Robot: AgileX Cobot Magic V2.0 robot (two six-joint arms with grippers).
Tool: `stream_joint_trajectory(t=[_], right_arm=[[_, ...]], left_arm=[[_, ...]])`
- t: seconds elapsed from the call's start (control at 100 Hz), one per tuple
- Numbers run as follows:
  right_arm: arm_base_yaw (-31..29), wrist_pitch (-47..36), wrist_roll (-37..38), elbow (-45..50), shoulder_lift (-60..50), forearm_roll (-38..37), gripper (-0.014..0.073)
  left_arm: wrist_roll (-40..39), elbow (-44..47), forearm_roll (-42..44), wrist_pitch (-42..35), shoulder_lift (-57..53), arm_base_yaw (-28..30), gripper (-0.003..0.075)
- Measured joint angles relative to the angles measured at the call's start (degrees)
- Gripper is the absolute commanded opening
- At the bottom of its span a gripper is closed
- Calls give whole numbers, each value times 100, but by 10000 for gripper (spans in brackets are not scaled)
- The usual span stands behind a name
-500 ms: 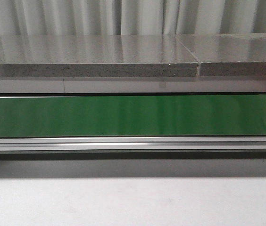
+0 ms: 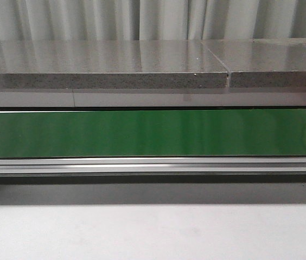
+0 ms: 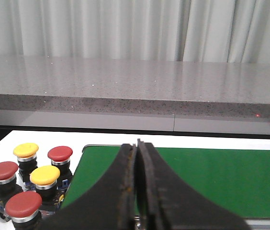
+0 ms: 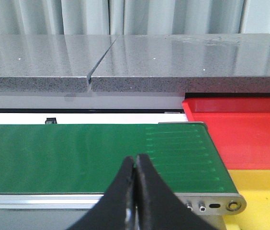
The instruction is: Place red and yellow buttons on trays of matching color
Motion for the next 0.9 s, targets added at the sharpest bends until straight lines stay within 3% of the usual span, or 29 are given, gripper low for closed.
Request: stream_joint_trajectory(t=[0.44, 0.66, 0.9], right_arm=[[0, 0, 0, 0, 0, 0, -67], [0, 0, 0, 0, 0, 0, -67], [0, 0, 0, 0, 0, 0, -67]], left_arm=[[0, 0, 0, 165, 0, 0, -21], [0, -325, 0, 802, 165, 0, -21], [0, -1525, 0, 1886, 1203, 0, -21]])
